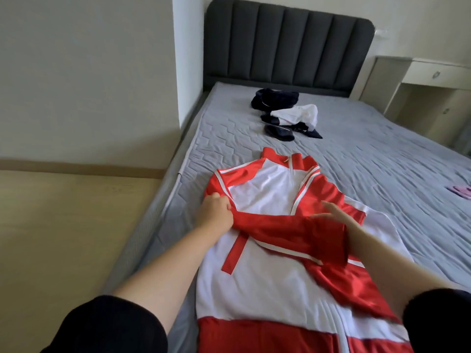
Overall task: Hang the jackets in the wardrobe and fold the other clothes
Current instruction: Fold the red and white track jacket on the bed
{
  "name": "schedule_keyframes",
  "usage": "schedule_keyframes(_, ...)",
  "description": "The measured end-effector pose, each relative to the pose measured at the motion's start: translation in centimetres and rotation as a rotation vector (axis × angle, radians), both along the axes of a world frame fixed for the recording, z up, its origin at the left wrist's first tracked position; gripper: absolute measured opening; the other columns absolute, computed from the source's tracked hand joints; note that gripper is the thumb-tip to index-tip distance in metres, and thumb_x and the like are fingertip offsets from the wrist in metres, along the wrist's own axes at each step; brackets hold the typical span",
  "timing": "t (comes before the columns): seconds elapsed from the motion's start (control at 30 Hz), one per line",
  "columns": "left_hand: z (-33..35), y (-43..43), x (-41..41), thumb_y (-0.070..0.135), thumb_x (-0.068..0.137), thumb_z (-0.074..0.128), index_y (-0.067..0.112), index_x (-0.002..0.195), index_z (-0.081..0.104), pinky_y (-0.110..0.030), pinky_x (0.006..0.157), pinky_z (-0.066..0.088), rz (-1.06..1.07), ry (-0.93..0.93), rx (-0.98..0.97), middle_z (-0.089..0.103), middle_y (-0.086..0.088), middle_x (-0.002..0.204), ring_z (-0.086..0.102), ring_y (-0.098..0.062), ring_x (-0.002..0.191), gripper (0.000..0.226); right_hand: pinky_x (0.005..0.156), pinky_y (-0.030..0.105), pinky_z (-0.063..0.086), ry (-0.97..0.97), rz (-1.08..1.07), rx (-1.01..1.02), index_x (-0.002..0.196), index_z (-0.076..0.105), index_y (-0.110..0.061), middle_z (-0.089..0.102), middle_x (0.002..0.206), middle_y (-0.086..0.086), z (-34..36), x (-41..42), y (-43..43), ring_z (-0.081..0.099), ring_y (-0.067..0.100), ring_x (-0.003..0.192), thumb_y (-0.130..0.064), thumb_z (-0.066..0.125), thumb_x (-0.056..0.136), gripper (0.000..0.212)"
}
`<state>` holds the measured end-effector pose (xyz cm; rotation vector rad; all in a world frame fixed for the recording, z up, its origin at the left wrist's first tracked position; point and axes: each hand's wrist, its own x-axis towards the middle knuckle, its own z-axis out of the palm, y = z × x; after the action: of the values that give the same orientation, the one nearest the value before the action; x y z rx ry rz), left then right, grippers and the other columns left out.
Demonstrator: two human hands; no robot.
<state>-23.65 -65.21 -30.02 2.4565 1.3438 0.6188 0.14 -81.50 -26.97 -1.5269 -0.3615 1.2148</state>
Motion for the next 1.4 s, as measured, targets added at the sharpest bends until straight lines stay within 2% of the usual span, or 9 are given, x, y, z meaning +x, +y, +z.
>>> schedule_keyframes(0.3, -0.4, 0.9, -0.5, 0.030, 0.088, 0.046, 0.002, 0.077, 0.064, -0.023, 0.055, 0.049, 0.272, -0.116, -0.509, 0.068, -0.012, 0.066, 0.068, -0.026, 0.063, 0.035, 0.064, 0.029, 0.041, -0.814, 0.392, -0.213, 0.090, 0.071, -0.002, 0.059, 0.077, 0.011, 1.1, -2.9, 2.4, 0.050, 0.021, 0.068, 0.005, 0.069, 0.074, 0.018)
schedule_keyframes(0.43, -0.5, 1.3, -0.6, 0.030, 0.087, 0.049, 0.001, 0.068, 0.058, -0.020, 0.036, 0.046, 0.291, -0.302, -0.777, 0.058, -0.007, 0.038, 0.061, -0.023, 0.036, 0.036, 0.041, 0.020, 0.037, -0.656, 0.261, 0.005, 0.072, 0.064, -0.007, 0.054, 0.062, 0.009, 2.9, -3.4, 2.6, 0.046, 0.011, 0.042, 0.012, 0.061, 0.076, 0.020)
schedule_keyframes(0.63, -0.8, 1.4, -1.2, 0.022, 0.084, 0.063, 0.003, 0.083, 0.055, -0.029, 0.039, 0.051, 0.275, -0.487, -0.931, 0.065, -0.015, 0.068, 0.065, -0.028, 0.050, 0.021, 0.058, 0.015, 0.044, -0.441, 1.296, -0.208, 0.096, 0.070, -0.011, 0.067, 0.072, -0.007, 4.2, -5.3, 1.5, 0.057, 0.001, 0.062, -0.021, 0.058, 0.086, 0.018)
schedule_keyframes(0.83, -0.3, 1.2, -1.2, -0.004, 0.085, 0.055, 0.010, 0.080, 0.052, -0.031, 0.048, 0.049, 0.215, -0.561, -1.044, 0.059, -0.011, 0.077, 0.058, -0.021, 0.064, 0.015, 0.044, 0.021, 0.043, -0.912, 0.668, -0.211, 0.073, 0.063, -0.008, 0.060, 0.065, 0.010, 1.7, -6.7, 3.0, 0.051, 0.016, 0.046, -0.016, 0.054, 0.093, 0.024)
schedule_keyframes(1.03, 0.0, 0.5, -1.4, -0.012, 0.086, 0.029, 0.007, 0.079, 0.055, -0.020, 0.038, 0.049, 0.248, -0.810, -1.251, 0.057, -0.006, 0.064, 0.049, -0.017, 0.059, 0.033, 0.051, 0.023, 0.046, -0.733, 0.513, -0.291, 0.092, 0.063, -0.005, 0.061, 0.071, 0.007, -0.8, -9.6, 4.0, 0.055, 0.014, 0.052, -0.008, 0.044, 0.094, 0.019)
schedule_keyframes(1.13, 0.5, 0.4, -1.0, -0.007, 0.089, 0.031, 0.000, 0.105, 0.057, -0.031, 0.061, 0.053, 0.305, -0.725, -1.117, 0.060, -0.016, 0.090, 0.059, -0.029, 0.077, 0.031, 0.063, 0.024, 0.051, -0.991, 0.154, -0.060, 0.096, 0.068, -0.007, 0.067, 0.083, 0.006, -0.7, -9.5, 3.9, 0.060, 0.011, 0.062, 0.005, 0.041, 0.083, 0.032)
schedule_keyframes(1.2, 0.7, 0.3, -0.4, 0.003, 0.085, 0.049, 0.004, 0.127, 0.049, -0.038, 0.085, 0.048, 0.400, -0.450, -0.670, 0.057, -0.017, 0.120, 0.057, -0.034, 0.108, 0.041, 0.073, 0.019, 0.048, -1.141, -0.116, 0.029, 0.096, 0.068, -0.008, 0.066, 0.097, 0.007, -0.3, -8.3, 3.3, 0.063, 0.015, 0.078, 0.008, 0.039, 0.077, 0.038)
schedule_keyframes(1.3, 1.4, -1.3, 0.9, 0.004, 0.076, 0.054, 0.015, 0.133, 0.043, -0.039, 0.096, 0.038, 0.168, -0.254, 0.039, 0.048, -0.012, 0.127, 0.046, -0.032, 0.118, 0.059, 0.092, 0.035, 0.045, -1.181, -0.045, -0.241, 0.103, 0.064, -0.008, 0.062, 0.115, 0.011, -0.6, -5.5, 2.5, 0.053, 0.031, 0.110, 0.002, 0.039, 0.079, 0.036)
schedule_keyframes(1.4, 1.2, -3.9, 3.7, 0.002, 0.078, 0.053, 0.010, 0.128, 0.052, -0.034, 0.100, 0.035, -0.275, -0.162, 0.004, 0.053, -0.011, 0.128, 0.044, -0.029, 0.121, 0.051, 0.101, 0.042, 0.037, -1.344, 0.207, -0.627, 0.115, 0.057, -0.008, 0.052, 0.126, 0.013, -1.9, -2.9, -0.1, 0.042, 0.035, 0.121, -0.007, 0.039, 0.085, 0.035)
